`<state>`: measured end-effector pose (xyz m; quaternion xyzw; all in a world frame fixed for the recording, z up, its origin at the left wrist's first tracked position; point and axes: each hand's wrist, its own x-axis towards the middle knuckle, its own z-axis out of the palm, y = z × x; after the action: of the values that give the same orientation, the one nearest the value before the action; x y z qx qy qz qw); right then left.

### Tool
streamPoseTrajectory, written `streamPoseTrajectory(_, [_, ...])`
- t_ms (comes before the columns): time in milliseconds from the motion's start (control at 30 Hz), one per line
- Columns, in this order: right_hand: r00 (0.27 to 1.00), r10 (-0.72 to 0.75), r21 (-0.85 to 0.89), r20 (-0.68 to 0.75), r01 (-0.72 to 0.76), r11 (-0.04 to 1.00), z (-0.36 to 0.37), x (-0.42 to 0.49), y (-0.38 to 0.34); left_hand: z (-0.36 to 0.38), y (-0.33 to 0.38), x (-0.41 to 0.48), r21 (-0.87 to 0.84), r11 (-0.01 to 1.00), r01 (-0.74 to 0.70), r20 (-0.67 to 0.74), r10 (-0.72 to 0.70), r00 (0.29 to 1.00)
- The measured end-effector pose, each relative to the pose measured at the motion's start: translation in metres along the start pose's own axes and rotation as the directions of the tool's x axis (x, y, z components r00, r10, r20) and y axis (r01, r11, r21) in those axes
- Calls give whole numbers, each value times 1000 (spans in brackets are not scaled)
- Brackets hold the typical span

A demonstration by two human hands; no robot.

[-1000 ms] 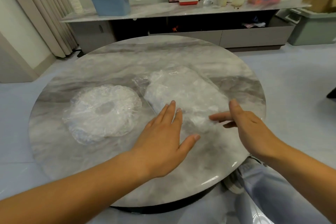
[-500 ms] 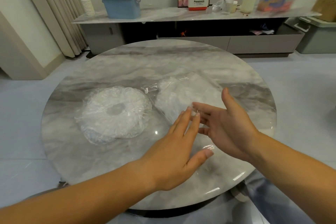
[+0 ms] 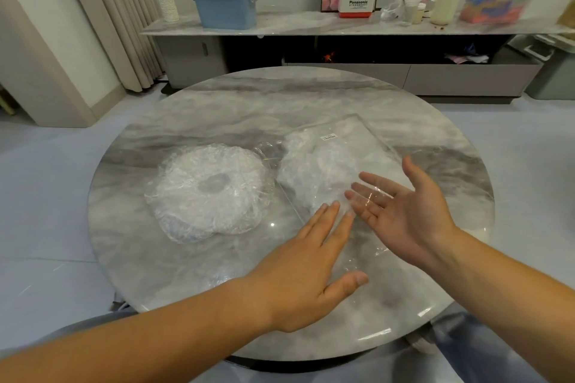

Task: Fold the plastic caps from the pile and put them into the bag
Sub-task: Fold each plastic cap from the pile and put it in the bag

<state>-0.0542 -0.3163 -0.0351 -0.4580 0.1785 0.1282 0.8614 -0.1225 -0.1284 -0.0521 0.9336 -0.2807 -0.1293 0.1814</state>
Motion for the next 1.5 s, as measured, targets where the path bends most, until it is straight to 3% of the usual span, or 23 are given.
streamPoseTrajectory(100, [999,15,-4,-36,-15,1000,-4,-6,4,1,-2,-1,-14,1000,-10,1,10,1000])
streamPoseTrajectory(300, [982,157,-18,109,-156,988,13,3,15,2,-4,-2,-43,998,-53,-7,52,999])
streamPoseTrajectory(700, [995,75,129,59,-82,988,19,20,16,1,-11,-3,-5,999,-45,17,46,999])
streamPoseTrajectory(1067, [995,-78,-55,-58,74,996,-13,-18,-10,-4,-20,-11,11,998,-67,6,66,998])
streamPoseTrajectory(1333, [958,-156,-404,-239,48,913,-9,-22,14,-8,-31,-19,70,996,-48,-3,49,999])
streamPoseTrajectory(1400, [962,-141,-440,-234,24,897,-9,-22,15,-7,-28,-17,55,997,-47,10,46,999])
streamPoseTrajectory(1500, [982,22,-443,-187,-104,891,-6,-19,16,-5,-25,-13,49,998,-31,61,28,998])
